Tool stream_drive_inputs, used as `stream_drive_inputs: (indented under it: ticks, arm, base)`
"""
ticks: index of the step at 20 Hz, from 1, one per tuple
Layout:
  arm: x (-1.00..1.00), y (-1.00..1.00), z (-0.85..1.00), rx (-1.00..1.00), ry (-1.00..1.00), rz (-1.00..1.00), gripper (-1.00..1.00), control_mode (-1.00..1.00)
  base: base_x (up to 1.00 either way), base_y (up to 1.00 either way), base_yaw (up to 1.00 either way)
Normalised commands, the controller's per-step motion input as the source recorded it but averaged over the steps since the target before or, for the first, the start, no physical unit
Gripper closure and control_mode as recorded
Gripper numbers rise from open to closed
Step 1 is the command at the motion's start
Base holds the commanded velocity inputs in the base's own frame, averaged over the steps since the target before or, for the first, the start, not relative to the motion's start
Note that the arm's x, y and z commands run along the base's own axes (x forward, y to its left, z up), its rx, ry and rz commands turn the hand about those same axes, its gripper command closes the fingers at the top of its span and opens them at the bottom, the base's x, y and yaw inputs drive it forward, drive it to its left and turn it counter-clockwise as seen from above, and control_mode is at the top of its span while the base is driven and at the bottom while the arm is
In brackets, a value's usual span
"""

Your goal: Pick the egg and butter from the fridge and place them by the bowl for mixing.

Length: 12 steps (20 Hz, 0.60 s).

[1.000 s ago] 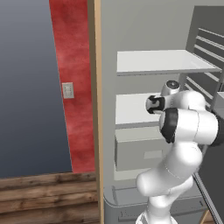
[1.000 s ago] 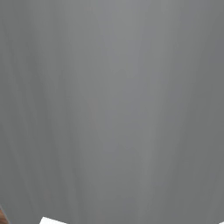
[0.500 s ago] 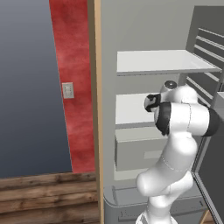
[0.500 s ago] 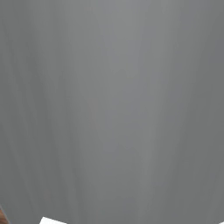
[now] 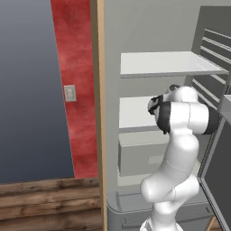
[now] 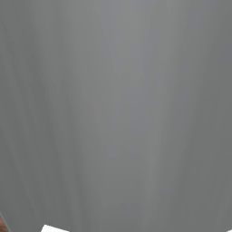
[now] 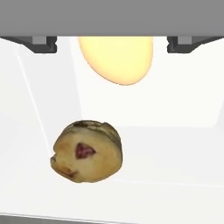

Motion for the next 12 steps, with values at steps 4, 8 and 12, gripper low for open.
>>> stream_drive_inputs:
  ticks: [4, 8, 12]
  arm:
    - [0.15, 0.00, -0.24, 0.00, 0.00, 0.00, -1.00, -1.00]
    - [0.17, 0.00, -0.29, 0.00, 0.00, 0.00, -1.00, -1.00]
    - [0.17, 0.01, -0.23, 0.00, 0.00, 0.00, 1.00, -1.00]
  base:
    - [0.00, 0.00, 0.00]
    - [0.00, 0.00, 0.00]
    - [0.00, 0.00, 0.00]
